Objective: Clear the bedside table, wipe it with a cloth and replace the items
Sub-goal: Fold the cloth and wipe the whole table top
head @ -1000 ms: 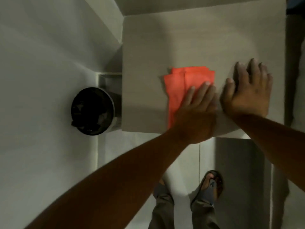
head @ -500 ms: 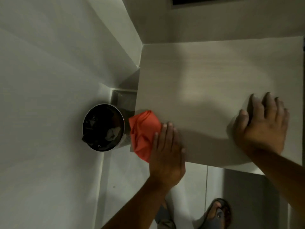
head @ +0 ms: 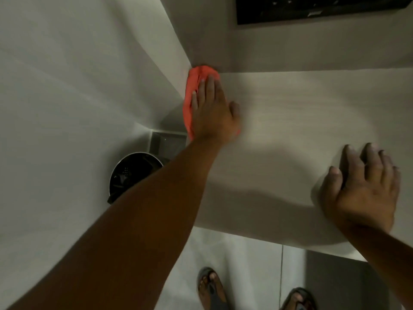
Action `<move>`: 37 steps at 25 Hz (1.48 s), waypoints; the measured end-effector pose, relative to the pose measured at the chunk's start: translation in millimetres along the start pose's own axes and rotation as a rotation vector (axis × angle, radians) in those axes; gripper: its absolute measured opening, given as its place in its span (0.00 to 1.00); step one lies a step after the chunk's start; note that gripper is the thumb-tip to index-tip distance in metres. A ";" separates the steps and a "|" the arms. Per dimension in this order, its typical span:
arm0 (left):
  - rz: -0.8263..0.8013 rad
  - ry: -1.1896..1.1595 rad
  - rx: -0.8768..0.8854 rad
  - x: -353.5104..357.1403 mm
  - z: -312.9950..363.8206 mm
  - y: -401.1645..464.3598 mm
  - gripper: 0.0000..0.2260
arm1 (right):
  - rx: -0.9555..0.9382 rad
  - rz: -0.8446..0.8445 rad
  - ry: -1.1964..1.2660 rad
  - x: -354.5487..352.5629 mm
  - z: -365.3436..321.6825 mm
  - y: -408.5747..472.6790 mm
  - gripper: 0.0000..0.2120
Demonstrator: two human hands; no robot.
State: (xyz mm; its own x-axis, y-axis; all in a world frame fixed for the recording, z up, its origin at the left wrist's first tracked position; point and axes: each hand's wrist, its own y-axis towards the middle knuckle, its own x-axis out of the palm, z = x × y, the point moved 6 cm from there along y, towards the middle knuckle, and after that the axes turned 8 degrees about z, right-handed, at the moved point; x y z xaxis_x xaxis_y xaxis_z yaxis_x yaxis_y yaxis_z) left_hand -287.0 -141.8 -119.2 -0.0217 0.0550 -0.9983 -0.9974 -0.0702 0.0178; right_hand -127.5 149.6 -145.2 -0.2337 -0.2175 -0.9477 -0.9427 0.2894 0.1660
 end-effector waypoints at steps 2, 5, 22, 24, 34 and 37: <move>0.038 -0.018 -0.062 -0.5 -10.5 -25.8 0.33 | -0.001 -0.010 -0.006 0.5 -0.1 0.3 0.29; -0.049 -0.070 0.212 6.8 13.4 -144.4 0.32 | 0.013 -0.023 0.001 -1.2 -0.8 0.8 0.29; -0.126 -0.019 0.783 9.8 -15.3 -250.1 0.34 | -0.002 -0.036 -0.021 -2.5 -1.1 0.0 0.27; -0.100 0.004 0.626 6.7 -34.9 -200.0 0.32 | -0.009 -0.036 -0.031 -0.6 -1.2 0.6 0.27; 0.018 -0.116 0.467 15.4 128.4 -205.3 0.29 | -0.007 -0.005 -0.041 -3.9 -5.6 1.8 0.27; 0.052 -0.111 0.472 18.1 125.5 -207.3 0.28 | -0.006 -0.016 -0.036 -0.9 -5.7 3.0 0.27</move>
State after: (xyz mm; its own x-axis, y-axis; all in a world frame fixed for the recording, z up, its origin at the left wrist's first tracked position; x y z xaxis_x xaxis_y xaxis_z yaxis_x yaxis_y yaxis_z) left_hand -89.3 -1.2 -133.9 -0.0539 0.1711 -0.9838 -0.9167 0.3821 0.1167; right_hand -131.4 145.3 -142.3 -0.2098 -0.1880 -0.9595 -0.9477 0.2805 0.1523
